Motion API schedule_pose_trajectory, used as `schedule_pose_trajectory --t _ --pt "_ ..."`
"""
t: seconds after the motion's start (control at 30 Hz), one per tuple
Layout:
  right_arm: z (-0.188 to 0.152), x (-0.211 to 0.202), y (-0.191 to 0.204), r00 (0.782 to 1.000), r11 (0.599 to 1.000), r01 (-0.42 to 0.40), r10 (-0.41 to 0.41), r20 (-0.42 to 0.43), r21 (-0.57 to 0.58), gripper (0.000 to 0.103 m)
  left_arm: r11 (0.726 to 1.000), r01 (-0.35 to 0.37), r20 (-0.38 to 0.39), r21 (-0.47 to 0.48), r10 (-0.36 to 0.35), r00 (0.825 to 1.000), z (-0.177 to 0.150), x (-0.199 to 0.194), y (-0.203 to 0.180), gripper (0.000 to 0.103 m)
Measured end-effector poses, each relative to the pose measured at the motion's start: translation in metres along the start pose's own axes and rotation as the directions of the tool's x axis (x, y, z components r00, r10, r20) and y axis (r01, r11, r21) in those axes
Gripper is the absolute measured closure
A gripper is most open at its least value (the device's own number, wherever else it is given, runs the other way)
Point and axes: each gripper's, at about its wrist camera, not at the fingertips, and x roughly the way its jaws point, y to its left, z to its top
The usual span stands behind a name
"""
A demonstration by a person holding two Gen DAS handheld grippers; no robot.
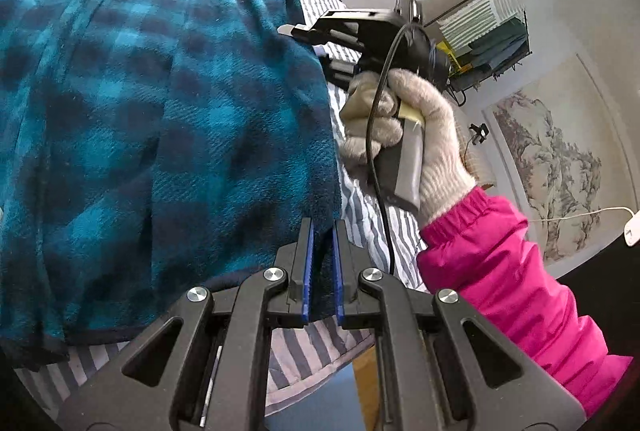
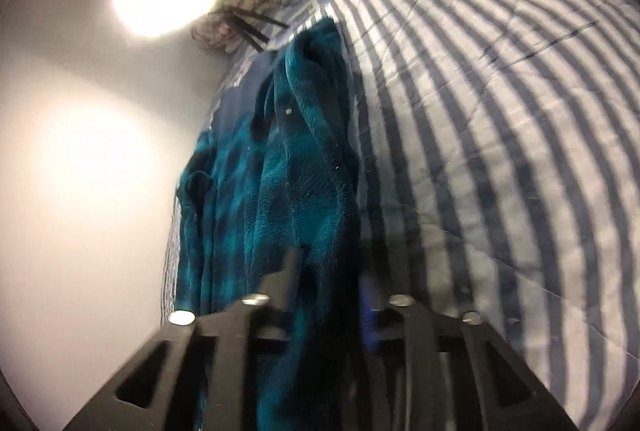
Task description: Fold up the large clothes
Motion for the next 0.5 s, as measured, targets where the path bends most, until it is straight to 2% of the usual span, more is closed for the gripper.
schedule_pose_trajectory --t 0.23,0.37,0.5 --pt "0.003 0.000 0.068 0.988 0.971 0.154 -0.153 0.020 -0.181 0.099 0.997 0.024 0.037 -0.068 -0.022 0.999 -0.004 -0.024 0.022 0.097" --pt "-0.004 0.010 0.122 0.967 0.907 0.254 -0.250 0.056 -0.337 0.099 0.995 0.029 0.065 -0.100 -0.023 0.998 -0.007 -0.040 0.036 0.097" --pt "-0.018 0.033 0.166 0.951 0.834 0.299 -0.303 0.068 -0.464 0.099 0.989 0.028 0.088 -0.144 -0.015 0.996 -0.013 -0.056 0.054 0.097"
